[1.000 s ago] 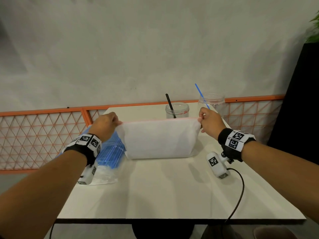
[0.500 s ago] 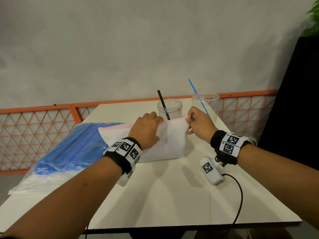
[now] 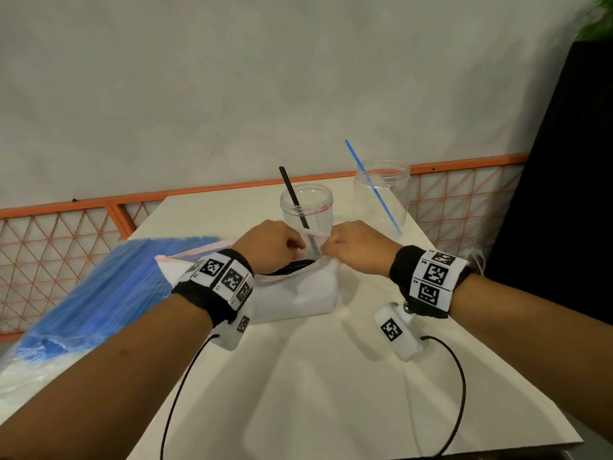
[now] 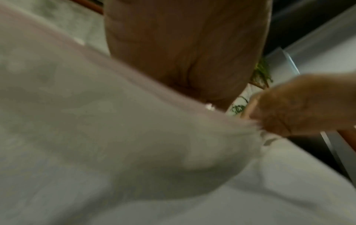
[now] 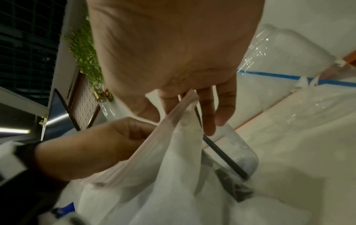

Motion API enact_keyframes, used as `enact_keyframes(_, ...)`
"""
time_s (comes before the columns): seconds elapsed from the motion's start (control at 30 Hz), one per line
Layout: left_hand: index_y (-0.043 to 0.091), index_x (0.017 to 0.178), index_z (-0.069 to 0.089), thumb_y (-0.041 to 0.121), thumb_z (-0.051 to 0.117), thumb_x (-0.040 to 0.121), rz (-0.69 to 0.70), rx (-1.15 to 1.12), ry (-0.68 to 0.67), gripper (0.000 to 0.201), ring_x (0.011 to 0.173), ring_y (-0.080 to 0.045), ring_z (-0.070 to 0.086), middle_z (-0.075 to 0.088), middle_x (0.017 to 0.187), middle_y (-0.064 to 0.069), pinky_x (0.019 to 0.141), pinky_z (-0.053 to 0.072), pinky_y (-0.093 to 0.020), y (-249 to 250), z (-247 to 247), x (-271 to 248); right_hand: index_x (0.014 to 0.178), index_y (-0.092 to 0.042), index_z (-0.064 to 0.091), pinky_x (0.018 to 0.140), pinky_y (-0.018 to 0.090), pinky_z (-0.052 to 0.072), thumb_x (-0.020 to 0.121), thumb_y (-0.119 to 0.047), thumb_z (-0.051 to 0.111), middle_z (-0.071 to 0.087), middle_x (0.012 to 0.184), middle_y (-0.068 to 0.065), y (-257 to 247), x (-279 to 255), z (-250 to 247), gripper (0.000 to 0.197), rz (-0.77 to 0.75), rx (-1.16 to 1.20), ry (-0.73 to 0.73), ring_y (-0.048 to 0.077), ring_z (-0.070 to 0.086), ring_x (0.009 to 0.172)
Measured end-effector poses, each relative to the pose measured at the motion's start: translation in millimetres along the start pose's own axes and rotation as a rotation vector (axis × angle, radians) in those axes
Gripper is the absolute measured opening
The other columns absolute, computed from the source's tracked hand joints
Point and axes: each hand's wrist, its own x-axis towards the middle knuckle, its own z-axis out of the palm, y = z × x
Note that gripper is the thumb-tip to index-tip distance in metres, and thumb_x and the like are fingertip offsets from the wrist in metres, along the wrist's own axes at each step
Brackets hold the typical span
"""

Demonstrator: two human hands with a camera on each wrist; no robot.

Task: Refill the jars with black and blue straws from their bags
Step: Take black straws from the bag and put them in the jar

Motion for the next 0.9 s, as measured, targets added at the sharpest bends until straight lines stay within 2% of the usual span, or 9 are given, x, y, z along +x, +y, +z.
enact_keyframes(0.03,0.025,0.106,0.072,0.035,0.066,0.089,0.008,0.089,-0.059,0.022,0.09,-0.012,0.062,0.069,0.103,0.009,0.081,0.045,-0.023,0,3,3,0.066,-0.01,0.062,0.064,0.035,0.047,0.091,-0.034,0.051,0.06,0.069,0.007,1,1,1,0.037,0.039,0.065,0.02,0.024,0.06,0.07)
enact_keyframes(0.1,0.027,0.103,0.072,0.04,0.07,0.084,0.012,0.142,-0.151,0.024,0.09,-0.011,0.059,0.069,0.103,0.01,0.08,0.044,-0.023,-1,7,10,0.067,-0.014,0.062,0.056,0.028,0.045,0.092,-0.036,0.051,0.062,0.067,0.003,-1,1,2,0.035,0.073,0.057,0.047,0.021,0.06,0.065)
enact_keyframes(0.17,0.028,0.094,0.071,0.044,0.07,0.083,0.031,0.134,-0.146,0.019,0.086,-0.012,0.06,0.07,0.098,0.007,0.077,0.046,-0.024,0,9,14,0.08,-0.008,0.071,0.062,0.033,0.052,0.087,-0.025,0.056,0.068,0.077,0.007,-3,0,1,0.024,0.084,-0.021,0.04,0.024,0.064,0.069)
enact_keyframes(0.23,0.03,0.084,0.067,0.049,0.068,0.084,0.056,0.134,-0.11,0.02,0.082,-0.013,0.061,0.07,0.091,0.007,0.074,0.046,-0.024,-1,12,18,0.092,-0.01,0.075,0.066,0.031,0.055,0.081,-0.014,0.058,0.071,0.081,0.006,-5,-2,1,0.021,0.085,-0.042,0.042,0.023,0.065,0.071)
enact_keyframes(0.33,0.03,0.081,0.065,0.041,0.07,0.084,0.083,0.176,-0.071,0.013,0.079,-0.013,0.059,0.071,0.091,0.005,0.069,0.043,-0.024,-2,15,21,0.105,-0.013,0.073,0.052,0.017,0.047,0.078,-0.006,0.055,0.062,0.068,-0.007,-8,-4,2,0.032,0.092,-0.01,0.049,0.02,0.066,0.071)
enact_keyframes(0.47,0.026,0.079,0.063,0.048,0.067,0.085,0.071,0.168,-0.088,0.023,0.077,-0.016,0.057,0.067,0.086,0.003,0.067,0.041,-0.026,-4,16,22,0.114,-0.013,0.069,0.045,0.014,0.046,0.081,-0.005,0.055,0.063,0.089,-0.001,-12,1,4,0.036,0.105,0.04,0.046,0.018,0.068,0.068)
enact_keyframes(0.6,0.02,0.08,0.059,0.042,0.061,0.09,0.048,0.133,-0.117,0.024,0.078,-0.018,0.054,0.064,0.09,-0.003,0.068,0.038,-0.027,-9,19,22,0.114,-0.014,0.068,0.053,0.023,0.055,0.08,-0.007,0.054,0.065,0.085,-0.001,-16,9,0,0.038,0.167,0.057,0.012,0.017,0.067,0.07)
enact_keyframes(0.73,0.017,0.068,0.051,0.035,0.055,0.094,0.086,0.093,-0.116,0.032,0.072,-0.022,0.053,0.056,0.073,-0.002,0.057,0.033,-0.028,-11,24,21,0.117,-0.013,0.065,0.053,0.023,0.055,0.081,-0.008,0.053,0.061,0.086,-0.004,-14,14,-2,0.038,0.23,0.081,-0.013,0.012,0.067,0.068)
enact_keyframes(0.9,0.024,0.069,0.057,0.036,0.067,0.088,0.156,-0.071,0.065,0.025,0.062,-0.016,0.055,0.058,0.064,0.003,0.057,0.038,-0.028,-17,10,12,0.092,-0.021,0.071,0.055,0.025,0.057,0.081,-0.004,0.05,0.057,0.108,0.005,-15,13,1,0.029,0.191,0.121,-0.012,0.021,0.062,0.085)
